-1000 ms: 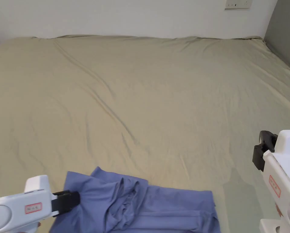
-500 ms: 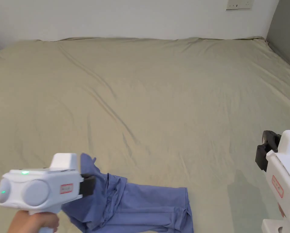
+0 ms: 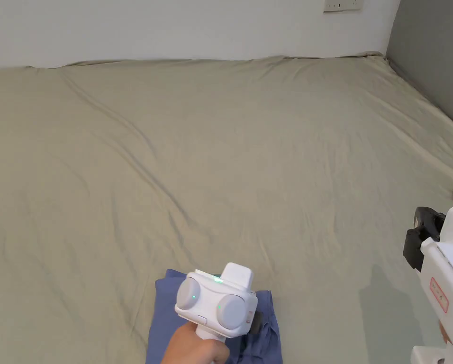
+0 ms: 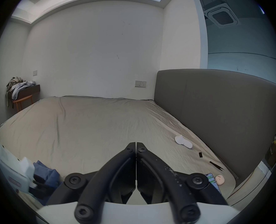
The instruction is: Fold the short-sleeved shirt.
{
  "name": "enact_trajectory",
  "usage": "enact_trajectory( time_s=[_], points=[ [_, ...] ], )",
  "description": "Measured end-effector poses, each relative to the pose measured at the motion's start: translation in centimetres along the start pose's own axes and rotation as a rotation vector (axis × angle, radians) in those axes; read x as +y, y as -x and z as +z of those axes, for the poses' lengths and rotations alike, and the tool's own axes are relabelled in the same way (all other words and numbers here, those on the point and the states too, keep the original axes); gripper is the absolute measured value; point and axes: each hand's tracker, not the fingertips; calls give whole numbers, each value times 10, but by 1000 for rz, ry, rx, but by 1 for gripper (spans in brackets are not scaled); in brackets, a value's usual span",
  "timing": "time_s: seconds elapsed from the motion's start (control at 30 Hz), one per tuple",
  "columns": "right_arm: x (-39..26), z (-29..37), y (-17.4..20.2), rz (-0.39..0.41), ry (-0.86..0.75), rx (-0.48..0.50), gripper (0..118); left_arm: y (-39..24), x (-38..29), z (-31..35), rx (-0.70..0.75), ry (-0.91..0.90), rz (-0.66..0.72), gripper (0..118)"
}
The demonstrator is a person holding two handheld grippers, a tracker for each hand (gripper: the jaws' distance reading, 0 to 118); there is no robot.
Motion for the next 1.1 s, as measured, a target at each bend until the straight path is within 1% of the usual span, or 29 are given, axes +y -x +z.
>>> enact_trajectory(
  time_s=[0.03,0.07,0.1,0.13,0.17,0.2,0.27,0.37,0.4,0.43,0.47,0.5,0.53,0.57,0.6,0.7,0.8,1.0,1.1],
  points=[
    [-1,0,-1,-1,2,-3,3,-2,-1,0,-9,-8,2,34],
    [-2,-1,-2,-1,6,-5,3,-3,-1,1,-51,-27,13,45],
    [-2,-1,-2,-1,9,-6,3,-3,-1,6,-108,-38,33,62],
    [-2,-1,-2,-1,12,-7,3,-1,0,10,-160,-52,57,83],
    [-3,-2,-3,-1,13,-8,3,1,1,15,-205,-74,84,98],
    [-3,-2,-3,-2,13,-9,3,5,0,25,-232,-110,104,107],
    [-3,-3,-3,-4,13,-9,3,15,1,46,-250,-215,137,109],
    [0,-3,-1,-7,8,-6,3,34,-3,83,-179,-405,172,108],
    [0,-3,0,-7,7,-6,3,39,-5,90,-155,-448,174,107],
    [1,-3,1,-7,3,-4,3,45,-9,98,-122,-507,175,97],
    [2,-2,2,-7,1,-2,3,50,-12,105,-95,-556,169,83],
    [3,-2,3,-8,-2,1,3,54,-15,109,-63,-591,171,62],
    [3,-2,4,-8,-6,4,3,59,-18,111,-31,-612,167,27],
    [3,-2,5,-8,-7,6,3,62,-20,111,-8,-618,162,8],
    [4,-1,6,-8,-9,8,3,65,-23,109,13,-610,167,0],
    [4,0,9,-6,-11,16,3,73,-34,101,11,-577,162,0],
    [4,0,11,-1,-9,23,3,72,-44,79,34,-528,160,0],
    [1,1,7,3,-3,24,3,46,-60,39,-23,-442,110,0],
    [-1,0,4,4,1,21,3,28,-57,19,-84,-396,93,0]
  ],
)
